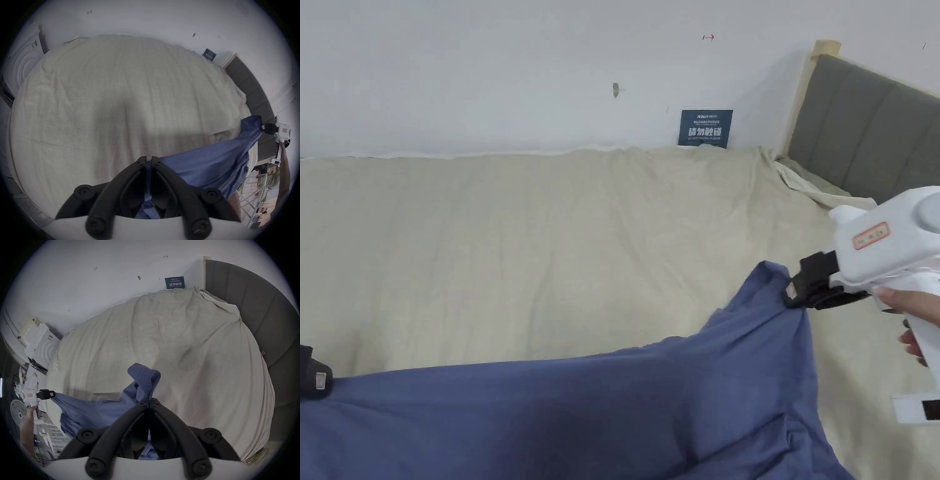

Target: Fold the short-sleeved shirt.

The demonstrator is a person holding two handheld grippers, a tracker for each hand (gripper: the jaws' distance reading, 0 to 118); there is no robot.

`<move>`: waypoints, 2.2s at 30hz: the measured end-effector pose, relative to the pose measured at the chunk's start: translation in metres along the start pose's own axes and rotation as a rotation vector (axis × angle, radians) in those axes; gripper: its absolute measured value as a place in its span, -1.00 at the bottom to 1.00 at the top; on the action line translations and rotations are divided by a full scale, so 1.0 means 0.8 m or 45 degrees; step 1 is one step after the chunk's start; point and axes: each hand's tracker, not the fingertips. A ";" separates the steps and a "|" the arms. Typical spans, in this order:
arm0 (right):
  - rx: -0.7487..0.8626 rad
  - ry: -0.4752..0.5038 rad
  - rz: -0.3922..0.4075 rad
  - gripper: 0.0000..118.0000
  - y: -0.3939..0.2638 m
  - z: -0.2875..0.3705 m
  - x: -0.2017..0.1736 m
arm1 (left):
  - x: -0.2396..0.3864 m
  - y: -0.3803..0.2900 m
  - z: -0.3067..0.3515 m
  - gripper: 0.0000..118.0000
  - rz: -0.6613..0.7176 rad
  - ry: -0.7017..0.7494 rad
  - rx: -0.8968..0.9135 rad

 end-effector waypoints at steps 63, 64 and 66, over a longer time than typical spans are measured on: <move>0.265 0.390 0.149 -1.00 -0.301 0.093 -0.141 | -0.097 -0.258 0.120 -0.87 0.249 -0.238 0.262; 0.253 0.377 0.109 -1.00 -0.302 0.087 -0.135 | -0.114 -0.256 0.099 -0.64 0.304 -0.331 0.187; 0.217 0.370 0.092 -1.00 -0.303 0.080 -0.131 | -0.142 -0.252 0.056 0.41 0.436 -0.487 0.066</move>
